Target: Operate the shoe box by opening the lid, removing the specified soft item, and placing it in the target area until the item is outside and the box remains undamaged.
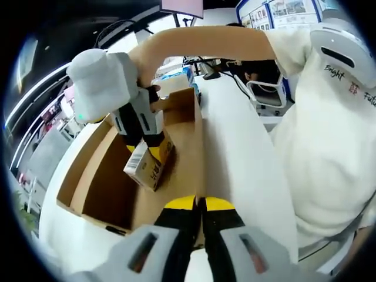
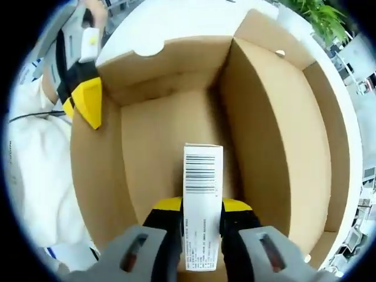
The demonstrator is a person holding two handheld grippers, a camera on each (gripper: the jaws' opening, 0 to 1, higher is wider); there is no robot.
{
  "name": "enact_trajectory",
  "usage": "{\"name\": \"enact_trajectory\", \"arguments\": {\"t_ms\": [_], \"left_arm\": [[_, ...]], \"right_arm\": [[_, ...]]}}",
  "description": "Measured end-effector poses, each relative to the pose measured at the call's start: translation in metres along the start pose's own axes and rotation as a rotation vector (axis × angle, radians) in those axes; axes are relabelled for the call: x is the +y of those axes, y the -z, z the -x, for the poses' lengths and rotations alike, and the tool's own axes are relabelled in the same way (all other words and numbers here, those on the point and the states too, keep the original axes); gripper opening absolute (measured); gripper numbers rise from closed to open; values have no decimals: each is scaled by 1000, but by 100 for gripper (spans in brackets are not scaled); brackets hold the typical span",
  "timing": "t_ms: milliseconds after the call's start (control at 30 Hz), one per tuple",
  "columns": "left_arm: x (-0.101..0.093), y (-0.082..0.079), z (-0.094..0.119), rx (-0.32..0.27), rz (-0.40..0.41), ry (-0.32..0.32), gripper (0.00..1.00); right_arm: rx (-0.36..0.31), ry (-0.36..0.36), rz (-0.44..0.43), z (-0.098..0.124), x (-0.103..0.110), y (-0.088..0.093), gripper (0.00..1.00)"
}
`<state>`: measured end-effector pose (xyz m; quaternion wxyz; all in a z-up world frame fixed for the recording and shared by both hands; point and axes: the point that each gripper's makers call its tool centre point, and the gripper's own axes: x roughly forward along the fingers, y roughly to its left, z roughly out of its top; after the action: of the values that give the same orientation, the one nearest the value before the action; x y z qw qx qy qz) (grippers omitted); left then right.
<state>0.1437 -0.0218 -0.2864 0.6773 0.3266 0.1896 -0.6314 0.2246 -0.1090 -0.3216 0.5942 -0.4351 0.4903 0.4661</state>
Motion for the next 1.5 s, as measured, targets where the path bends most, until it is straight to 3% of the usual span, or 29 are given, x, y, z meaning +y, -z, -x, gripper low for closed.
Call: {"name": "enact_trajectory", "arguments": {"t_ms": [167,400,667,1067,1367,1500], "left_arm": [[0,0,0,-1,6,6,2],[0,0,0,-1,8,2,2],[1,0,0,3,38,13,2],[0,0,-1,8,51,23,2],[0,-1,-1,8,42,19,2],[0,-1,0,1,48,14,2]], "right_arm": [[-2,1,-29,8,1,3,21],[30,28,11,13,8,13,21],[0,40,12,35,18,12,21],[-59,30,-20,58,5,20,21],[-34,86,15,79,3,29,21],[-18,70,14,86,7,33,21]]}}
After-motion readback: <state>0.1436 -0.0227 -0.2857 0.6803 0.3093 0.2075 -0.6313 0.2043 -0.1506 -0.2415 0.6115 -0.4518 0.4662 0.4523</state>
